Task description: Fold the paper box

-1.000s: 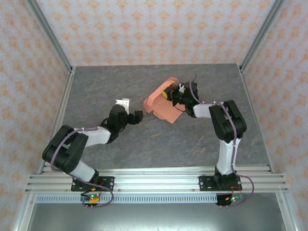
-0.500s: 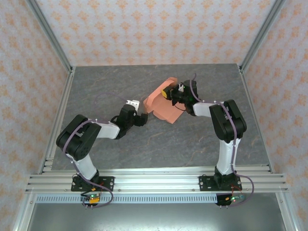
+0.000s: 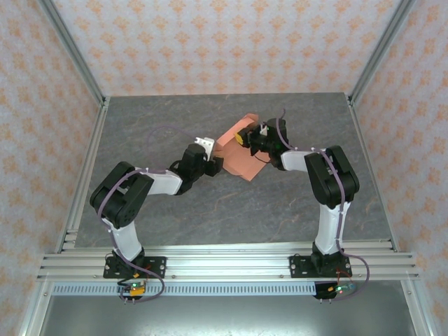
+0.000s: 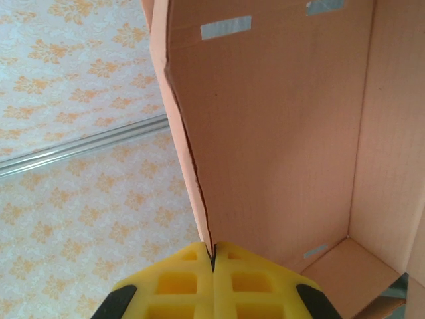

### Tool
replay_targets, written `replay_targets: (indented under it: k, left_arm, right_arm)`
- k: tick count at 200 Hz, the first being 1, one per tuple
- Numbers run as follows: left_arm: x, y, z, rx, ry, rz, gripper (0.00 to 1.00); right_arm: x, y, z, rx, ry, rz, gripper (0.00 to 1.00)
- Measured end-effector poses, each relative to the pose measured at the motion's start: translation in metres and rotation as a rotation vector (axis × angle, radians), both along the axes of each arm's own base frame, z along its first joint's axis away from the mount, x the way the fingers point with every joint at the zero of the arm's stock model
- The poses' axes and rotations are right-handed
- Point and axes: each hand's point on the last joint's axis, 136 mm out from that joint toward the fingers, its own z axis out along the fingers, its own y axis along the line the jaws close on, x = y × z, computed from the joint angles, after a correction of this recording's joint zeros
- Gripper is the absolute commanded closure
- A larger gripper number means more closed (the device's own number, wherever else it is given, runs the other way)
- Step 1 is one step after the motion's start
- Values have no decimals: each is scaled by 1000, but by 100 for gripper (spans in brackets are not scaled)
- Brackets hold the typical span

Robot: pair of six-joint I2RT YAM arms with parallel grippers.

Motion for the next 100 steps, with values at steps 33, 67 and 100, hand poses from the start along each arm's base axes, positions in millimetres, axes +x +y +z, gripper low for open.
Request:
replay_targets:
  k: [33, 67, 100]
  left_arm:
    - [0, -1, 0, -8, 1, 3, 41]
    - [1, -2, 3, -22, -6, 0, 44]
    - [0, -8, 5, -53, 0, -17, 49]
  right_arm:
    - [-3, 4, -1, 5, 1, -8, 100]
    - [-6, 7, -3, 12, 17, -22, 100]
    - [-8, 5, -4, 16, 27, -41, 100]
